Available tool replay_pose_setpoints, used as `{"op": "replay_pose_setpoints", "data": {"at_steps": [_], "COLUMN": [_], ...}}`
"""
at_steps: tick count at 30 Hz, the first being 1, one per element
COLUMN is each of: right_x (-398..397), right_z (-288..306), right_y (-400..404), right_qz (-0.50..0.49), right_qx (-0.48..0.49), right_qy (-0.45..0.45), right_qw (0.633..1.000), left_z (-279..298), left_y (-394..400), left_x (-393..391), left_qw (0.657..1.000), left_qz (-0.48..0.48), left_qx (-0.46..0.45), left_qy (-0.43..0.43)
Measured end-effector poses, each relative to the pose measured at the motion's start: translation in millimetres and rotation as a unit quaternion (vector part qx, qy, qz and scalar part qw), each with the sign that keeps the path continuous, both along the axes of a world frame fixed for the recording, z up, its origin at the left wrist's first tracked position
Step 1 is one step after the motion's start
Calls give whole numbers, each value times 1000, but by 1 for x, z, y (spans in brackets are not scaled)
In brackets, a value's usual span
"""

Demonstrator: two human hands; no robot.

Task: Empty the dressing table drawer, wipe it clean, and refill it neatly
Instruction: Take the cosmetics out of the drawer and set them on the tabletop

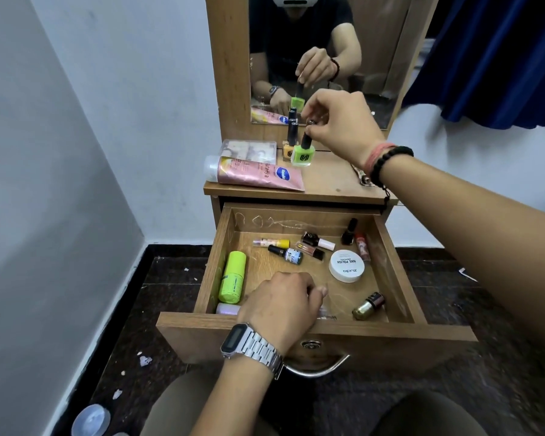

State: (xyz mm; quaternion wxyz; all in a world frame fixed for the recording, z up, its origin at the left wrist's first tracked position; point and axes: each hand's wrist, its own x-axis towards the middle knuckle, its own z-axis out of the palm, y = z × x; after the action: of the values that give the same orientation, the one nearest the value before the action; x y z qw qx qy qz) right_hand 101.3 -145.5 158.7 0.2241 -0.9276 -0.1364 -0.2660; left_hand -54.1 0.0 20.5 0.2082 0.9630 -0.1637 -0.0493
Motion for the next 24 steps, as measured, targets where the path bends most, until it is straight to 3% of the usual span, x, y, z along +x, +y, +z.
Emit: {"op": "replay_pose_setpoints", "data": {"at_steps": [24], "right_x": [62], "right_z": [-32], "right_y": [23], "right_qz": [-65], "right_qx": [-39], "right_qy": [33], "right_qw": [997], "left_z": [2], "left_y": [-1], "left_x": [-3], "left_qw": [1000], "left_qz": [14], "left_qx": [0], "left_qy": [23]}}
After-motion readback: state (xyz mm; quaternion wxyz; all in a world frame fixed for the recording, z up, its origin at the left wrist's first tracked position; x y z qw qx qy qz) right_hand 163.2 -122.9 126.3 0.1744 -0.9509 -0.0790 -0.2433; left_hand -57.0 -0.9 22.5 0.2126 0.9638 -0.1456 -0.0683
